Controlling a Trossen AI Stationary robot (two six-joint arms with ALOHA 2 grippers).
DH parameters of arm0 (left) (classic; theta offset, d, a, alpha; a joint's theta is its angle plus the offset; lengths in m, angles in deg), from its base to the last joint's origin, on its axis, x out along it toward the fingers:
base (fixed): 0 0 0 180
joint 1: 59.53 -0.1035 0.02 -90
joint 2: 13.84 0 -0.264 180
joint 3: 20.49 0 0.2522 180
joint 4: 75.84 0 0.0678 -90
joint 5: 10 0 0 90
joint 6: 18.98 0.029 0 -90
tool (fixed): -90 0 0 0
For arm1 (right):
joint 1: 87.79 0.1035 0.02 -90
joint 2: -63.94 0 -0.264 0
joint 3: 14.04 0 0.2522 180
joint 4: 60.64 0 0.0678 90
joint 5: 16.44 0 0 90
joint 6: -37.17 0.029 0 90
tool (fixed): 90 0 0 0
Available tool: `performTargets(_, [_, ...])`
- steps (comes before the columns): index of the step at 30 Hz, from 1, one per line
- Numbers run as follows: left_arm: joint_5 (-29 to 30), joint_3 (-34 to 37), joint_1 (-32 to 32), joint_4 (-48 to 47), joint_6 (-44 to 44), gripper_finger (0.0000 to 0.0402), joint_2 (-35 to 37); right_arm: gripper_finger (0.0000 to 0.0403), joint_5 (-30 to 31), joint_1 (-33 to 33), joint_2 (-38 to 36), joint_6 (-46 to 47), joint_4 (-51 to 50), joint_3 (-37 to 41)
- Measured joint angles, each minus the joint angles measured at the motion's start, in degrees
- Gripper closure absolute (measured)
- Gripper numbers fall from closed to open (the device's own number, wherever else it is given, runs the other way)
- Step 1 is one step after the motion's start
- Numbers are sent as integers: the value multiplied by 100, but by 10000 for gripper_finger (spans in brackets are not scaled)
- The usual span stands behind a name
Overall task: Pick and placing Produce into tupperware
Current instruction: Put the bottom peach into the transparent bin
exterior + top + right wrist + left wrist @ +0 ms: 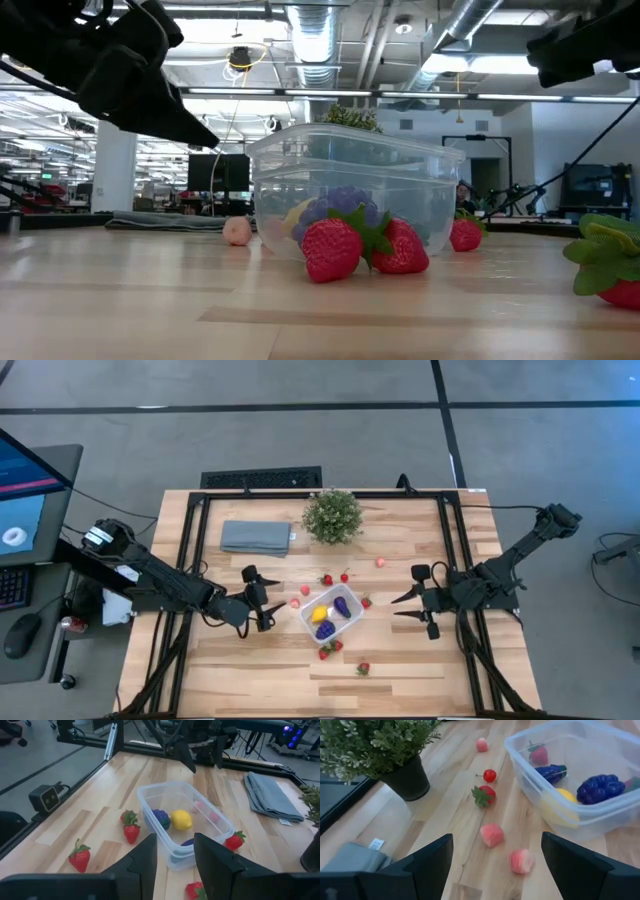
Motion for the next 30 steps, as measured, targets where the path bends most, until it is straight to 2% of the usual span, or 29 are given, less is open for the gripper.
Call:
performTargets(4, [-183,0,-91,1,-111,107,0,251,-1,-149,-1,-4,-35,0])
performTargets(9, [-1075,0,-365,-41,-129,107,-15,261,-18,-400,15,375,-100,0])
performTargets(17, [-2030,-2,-968,22,-112,107,-435,262,-174,-559,15,313,-291,0])
performTargets(25, [-2609,-2,-1361,635,217,108,-1012,258,-172,-557,15,304,-425,0])
performTargets(30, [-2949,-4,-1589,786,265,123,-1215,263,-172,-557,15,304,-424,0])
